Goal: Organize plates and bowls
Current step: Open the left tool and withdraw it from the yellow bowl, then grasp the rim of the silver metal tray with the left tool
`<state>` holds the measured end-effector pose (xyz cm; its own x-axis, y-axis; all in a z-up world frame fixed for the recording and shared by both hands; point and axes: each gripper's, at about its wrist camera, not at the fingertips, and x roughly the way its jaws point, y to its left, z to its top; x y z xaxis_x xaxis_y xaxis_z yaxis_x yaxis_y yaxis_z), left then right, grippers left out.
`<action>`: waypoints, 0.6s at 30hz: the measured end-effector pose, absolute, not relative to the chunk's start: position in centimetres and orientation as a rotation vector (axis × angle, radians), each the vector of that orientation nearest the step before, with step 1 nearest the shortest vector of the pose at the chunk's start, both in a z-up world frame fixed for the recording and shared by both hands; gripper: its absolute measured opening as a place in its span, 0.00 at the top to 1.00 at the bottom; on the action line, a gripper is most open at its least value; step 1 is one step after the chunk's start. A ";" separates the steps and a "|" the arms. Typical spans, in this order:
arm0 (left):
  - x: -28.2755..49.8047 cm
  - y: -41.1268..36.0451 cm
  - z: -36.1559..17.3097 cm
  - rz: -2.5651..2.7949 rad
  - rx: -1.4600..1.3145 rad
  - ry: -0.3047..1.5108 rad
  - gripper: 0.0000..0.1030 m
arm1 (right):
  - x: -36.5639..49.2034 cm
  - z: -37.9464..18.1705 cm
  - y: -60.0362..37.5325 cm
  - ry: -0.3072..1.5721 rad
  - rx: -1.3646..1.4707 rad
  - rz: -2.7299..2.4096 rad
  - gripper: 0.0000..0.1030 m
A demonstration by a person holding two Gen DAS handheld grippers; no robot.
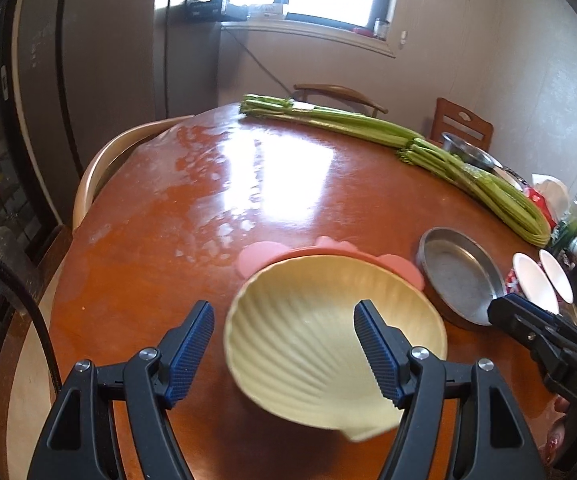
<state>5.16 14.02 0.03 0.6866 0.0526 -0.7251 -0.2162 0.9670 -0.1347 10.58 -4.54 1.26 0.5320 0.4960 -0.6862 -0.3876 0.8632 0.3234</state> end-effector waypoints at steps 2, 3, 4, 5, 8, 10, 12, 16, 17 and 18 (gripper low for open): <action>5.2 13.1 0.5 0.139 -0.200 0.797 0.30 | 10.4 1.3 -5.5 0.861 0.147 0.511 0.48; 5.2 12.6 0.6 0.132 -0.192 0.798 0.30 | 10.3 1.4 -5.8 0.859 0.150 0.502 0.48; 5.3 12.1 0.8 0.122 -0.184 0.798 0.30 | 10.3 1.4 -6.4 0.859 0.153 0.489 0.48; 5.4 11.5 1.1 0.110 -0.176 0.795 0.30 | 10.2 1.4 -6.8 0.860 0.159 0.482 0.48; 5.8 10.0 1.6 0.079 -0.150 0.793 0.30 | 10.0 1.3 -8.1 0.864 0.180 0.465 0.48; 6.5 9.0 2.0 0.040 -0.134 0.801 0.30 | 9.8 1.2 -8.8 0.871 0.192 0.454 0.48; 7.2 8.3 2.1 0.039 -0.101 0.811 0.30 | 9.8 0.9 -9.4 0.885 0.205 0.438 0.48; 9.0 6.6 2.7 0.008 -0.052 0.826 0.30 | 9.8 -0.2 -10.2 0.925 0.244 0.424 0.48; 9.5 6.2 2.9 -0.008 -0.047 0.828 0.30 | 9.9 -0.4 -10.4 0.934 0.252 0.419 0.48; 9.9 5.9 3.0 -0.017 -0.044 0.833 0.30 | 10.0 -0.6 -10.5 0.938 0.255 0.414 0.48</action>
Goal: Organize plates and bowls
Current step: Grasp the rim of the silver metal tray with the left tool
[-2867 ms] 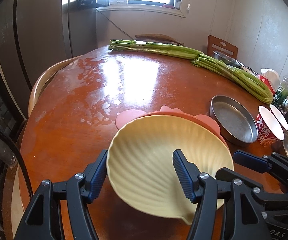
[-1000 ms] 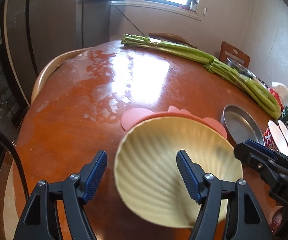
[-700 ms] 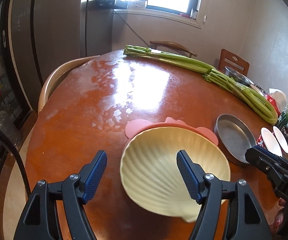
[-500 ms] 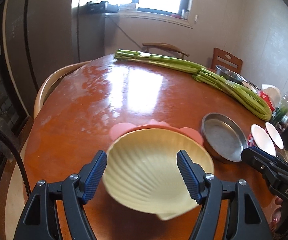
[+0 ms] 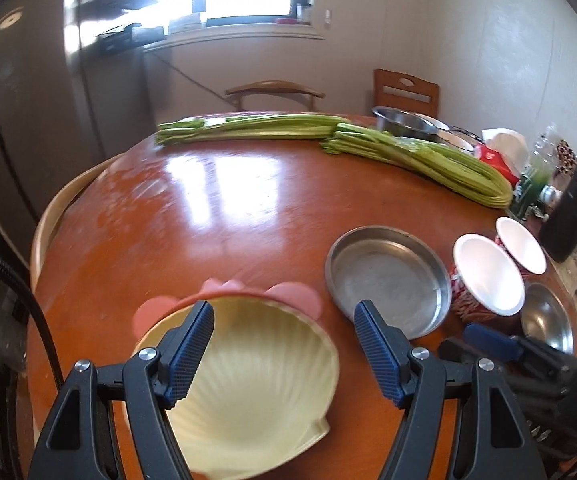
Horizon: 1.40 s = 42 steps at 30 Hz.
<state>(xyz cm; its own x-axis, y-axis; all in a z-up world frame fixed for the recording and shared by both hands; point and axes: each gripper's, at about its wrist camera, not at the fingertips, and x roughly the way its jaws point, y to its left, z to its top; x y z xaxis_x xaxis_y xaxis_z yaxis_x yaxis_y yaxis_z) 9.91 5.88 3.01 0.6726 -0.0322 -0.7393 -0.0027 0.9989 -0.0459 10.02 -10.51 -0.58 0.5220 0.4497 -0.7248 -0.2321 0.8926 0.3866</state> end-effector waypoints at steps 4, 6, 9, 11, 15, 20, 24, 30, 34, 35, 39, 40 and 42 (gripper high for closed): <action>12.0 4.2 2.9 -0.044 -0.012 0.857 0.30 | 10.8 -1.2 -11.2 0.955 0.269 0.384 0.48; 12.9 3.7 2.8 -0.052 -0.005 0.863 0.30 | 11.1 -1.4 -11.5 0.957 0.270 0.364 0.48; 14.1 3.2 2.4 -0.063 0.001 0.876 0.30 | 11.8 -1.7 -11.7 0.971 0.285 0.358 0.48; 15.0 2.8 2.1 -0.068 0.017 0.883 0.30 | 12.1 -2.0 -12.0 0.978 0.291 0.344 0.48; 16.8 2.1 1.0 -0.078 0.037 0.929 0.30 | 12.8 -2.4 -12.4 0.984 0.309 0.321 0.48; 18.6 1.3 -0.3 -0.087 0.057 0.974 0.30 | 13.7 -3.2 -11.9 1.021 0.308 0.295 0.48; 19.8 1.2 -1.3 -0.075 0.073 1.002 0.30 | 14.1 -3.7 -12.0 1.020 0.318 0.284 0.48; 21.0 1.3 -2.8 -0.085 0.053 1.054 0.30 | 14.6 -3.9 -11.4 1.008 0.298 0.295 0.48; 21.2 1.3 -3.2 -0.110 0.039 1.078 0.31 | 14.7 -3.8 -11.0 1.002 0.287 0.299 0.48; 21.3 1.4 -3.4 -0.123 0.029 1.088 0.34 | 14.8 -3.8 -11.0 1.001 0.285 0.299 0.48; 21.5 1.4 -4.1 -0.178 -0.010 1.128 0.51 | 14.8 -3.8 -10.7 0.996 0.277 0.306 0.47; 21.4 1.3 -4.1 -0.183 -0.011 1.132 0.53 | 14.8 -3.8 -10.6 0.997 0.274 0.312 0.46; 21.3 1.2 -4.0 -0.183 -0.004 1.124 0.53 | 14.8 -3.8 -10.4 0.996 0.269 0.315 0.46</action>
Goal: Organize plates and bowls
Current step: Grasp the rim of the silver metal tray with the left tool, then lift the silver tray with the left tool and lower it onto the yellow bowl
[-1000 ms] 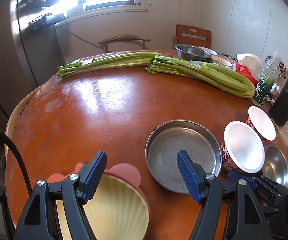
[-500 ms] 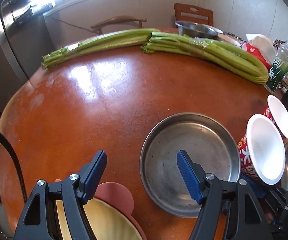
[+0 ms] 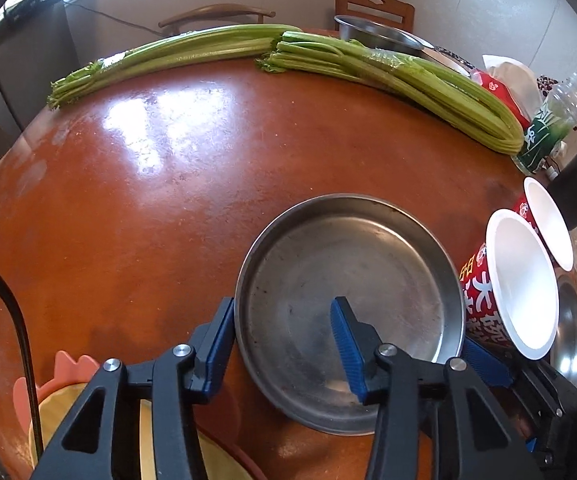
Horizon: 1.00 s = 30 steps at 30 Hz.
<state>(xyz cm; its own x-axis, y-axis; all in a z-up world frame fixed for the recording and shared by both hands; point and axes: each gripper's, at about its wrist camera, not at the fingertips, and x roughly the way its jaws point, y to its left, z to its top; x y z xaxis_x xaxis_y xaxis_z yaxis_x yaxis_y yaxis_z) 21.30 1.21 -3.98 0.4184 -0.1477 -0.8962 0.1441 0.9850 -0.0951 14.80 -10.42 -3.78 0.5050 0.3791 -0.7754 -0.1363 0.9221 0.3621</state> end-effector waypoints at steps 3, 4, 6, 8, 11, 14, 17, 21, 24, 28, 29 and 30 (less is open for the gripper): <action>21.1 1.4 -3.6 -0.182 -0.007 1.111 0.53 | 14.7 -3.7 -10.2 0.992 0.261 0.322 0.46; 21.0 1.6 -3.4 -0.182 -0.014 1.107 0.53 | 14.7 -3.7 -10.1 0.992 0.261 0.324 0.46; 20.9 1.8 -3.1 -0.181 -0.020 1.101 0.53 | 14.6 -3.5 -10.1 0.985 0.262 0.331 0.46; 20.7 2.0 -2.8 -0.179 -0.031 1.095 0.53 | 14.4 -3.2 -10.0 0.973 0.269 0.332 0.46; 20.2 2.1 -2.1 -0.181 -0.038 1.077 0.53 | 14.1 -2.7 -10.0 0.956 0.273 0.337 0.46; 19.5 2.3 -1.3 -0.179 -0.041 1.052 0.53 | 13.8 -2.0 -9.9 0.938 0.279 0.342 0.46; 18.8 2.7 -0.6 -0.173 -0.050 1.031 0.53 | 13.4 -1.4 -9.6 0.925 0.275 0.351 0.46; 17.6 3.8 0.2 -0.165 -0.076 1.009 0.53 | 12.7 -0.6 -9.0 0.908 0.259 0.367 0.46; 16.4 4.5 0.9 -0.155 -0.084 0.988 0.53 | 12.0 0.2 -8.3 0.887 0.245 0.386 0.46; 14.9 5.9 1.9 -0.142 -0.112 0.957 0.53 | 11.0 1.6 -7.1 0.847 0.220 0.413 0.46; 14.6 6.1 2.1 -0.141 -0.122 0.949 0.53 | 10.7 1.8 -6.8 0.841 0.213 0.418 0.46; 14.3 6.4 2.3 -0.141 -0.129 0.940 0.53 | 10.5 2.0 -6.5 0.835 0.204 0.424 0.46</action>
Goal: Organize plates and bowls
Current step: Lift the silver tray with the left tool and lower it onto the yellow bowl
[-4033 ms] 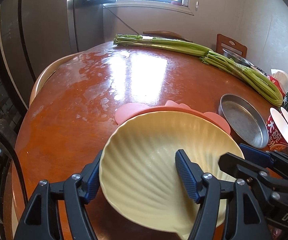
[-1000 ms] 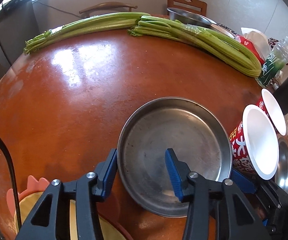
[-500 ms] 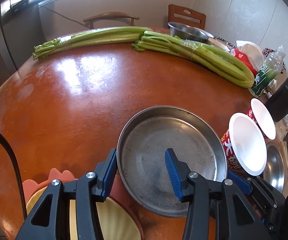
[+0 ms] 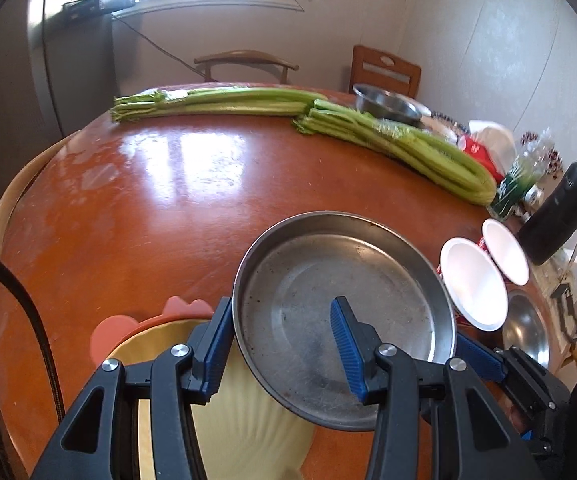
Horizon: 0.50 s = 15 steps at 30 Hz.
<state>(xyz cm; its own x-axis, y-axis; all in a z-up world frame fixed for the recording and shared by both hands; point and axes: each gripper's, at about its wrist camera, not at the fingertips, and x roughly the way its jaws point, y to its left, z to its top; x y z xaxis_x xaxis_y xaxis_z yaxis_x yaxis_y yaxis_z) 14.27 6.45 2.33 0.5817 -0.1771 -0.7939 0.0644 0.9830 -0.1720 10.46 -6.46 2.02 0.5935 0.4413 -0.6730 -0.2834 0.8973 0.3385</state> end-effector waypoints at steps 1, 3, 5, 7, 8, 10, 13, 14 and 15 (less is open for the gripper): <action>13.8 6.9 2.6 -0.137 -0.139 0.930 0.53 | 10.3 2.2 -6.2 0.833 0.198 0.431 0.46; 13.2 7.5 3.1 -0.128 -0.150 0.912 0.53 | 10.1 2.4 -5.6 0.833 0.187 0.445 0.46; 12.3 8.1 3.6 -0.109 -0.150 0.895 0.53 | 9.9 2.8 -4.7 0.826 0.173 0.461 0.46; 11.8 8.6 4.0 -0.088 -0.142 0.880 0.53 | 9.9 3.2 -4.0 0.826 0.164 0.479 0.46; 11.5 8.9 4.1 -0.081 -0.147 0.879 0.53 | 9.9 3.3 -3.7 0.825 0.159 0.487 0.46; 10.9 9.9 4.2 -0.068 -0.165 0.873 0.53 | 9.8 3.6 -2.9 0.824 0.142 0.506 0.46; 10.2 11.0 4.4 -0.049 -0.175 0.865 0.53 | 9.6 3.8 -1.8 0.823 0.122 0.529 0.46; 10.0 11.3 4.4 -0.044 -0.176 0.861 0.53 | 9.6 3.9 -1.5 0.824 0.116 0.534 0.46; 9.7 11.6 4.5 -0.037 -0.180 0.856 0.53 | 9.5 4.0 -1.1 0.822 0.108 0.542 0.46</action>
